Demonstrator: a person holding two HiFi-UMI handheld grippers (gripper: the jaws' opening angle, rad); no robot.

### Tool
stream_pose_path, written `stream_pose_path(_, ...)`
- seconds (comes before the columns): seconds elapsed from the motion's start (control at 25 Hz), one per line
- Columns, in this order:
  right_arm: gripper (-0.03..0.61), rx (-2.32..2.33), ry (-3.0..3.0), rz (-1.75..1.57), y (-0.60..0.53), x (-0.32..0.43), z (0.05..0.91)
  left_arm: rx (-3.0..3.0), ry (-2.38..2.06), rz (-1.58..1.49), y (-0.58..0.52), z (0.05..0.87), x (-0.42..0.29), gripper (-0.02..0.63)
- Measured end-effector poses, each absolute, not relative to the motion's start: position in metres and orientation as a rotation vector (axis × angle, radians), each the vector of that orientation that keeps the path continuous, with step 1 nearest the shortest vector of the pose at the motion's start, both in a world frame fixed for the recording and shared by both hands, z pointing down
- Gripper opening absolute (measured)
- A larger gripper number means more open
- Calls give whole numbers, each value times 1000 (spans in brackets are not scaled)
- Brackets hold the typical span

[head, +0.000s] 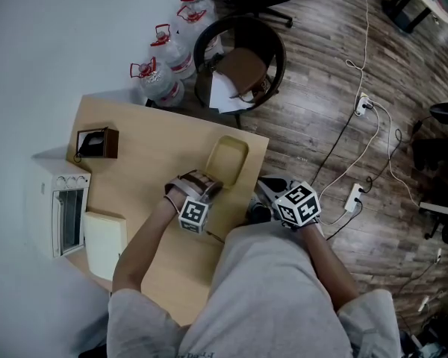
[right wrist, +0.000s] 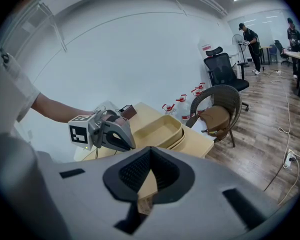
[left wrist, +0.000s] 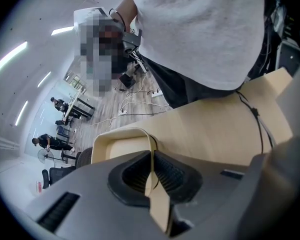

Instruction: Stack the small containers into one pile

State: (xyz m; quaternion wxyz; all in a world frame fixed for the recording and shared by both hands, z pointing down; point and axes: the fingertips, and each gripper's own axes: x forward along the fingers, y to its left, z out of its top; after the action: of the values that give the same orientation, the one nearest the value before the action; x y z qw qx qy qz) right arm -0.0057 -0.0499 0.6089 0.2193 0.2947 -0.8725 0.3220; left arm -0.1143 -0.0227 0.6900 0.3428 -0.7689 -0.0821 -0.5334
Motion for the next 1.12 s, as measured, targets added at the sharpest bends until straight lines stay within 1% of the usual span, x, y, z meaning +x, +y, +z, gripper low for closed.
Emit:
stream_pose_path(0.2,6,813,-2418,894,-49,-7,610,-2094,-198,-1400,-20,690,-113,25)
stream_pose_path(0.44,6,789,-2425,894,-43,-1,615,-2108,-145,-1452,-26,689,-116,71)
stream_pose_path(0.64,6,738,-2441,892,-40,6,611,-2164,-21,-1535,-23,683,-119,71)
stream_pose_path(0.92,6,628,-2485,886,-45,11,601,-2363,384,-1653,-16,668,-118,72)
stream_pose_path(1.12,6,511,-2511,862,-39,11,599,-2575,885,-1564,-11,642,-106,72)
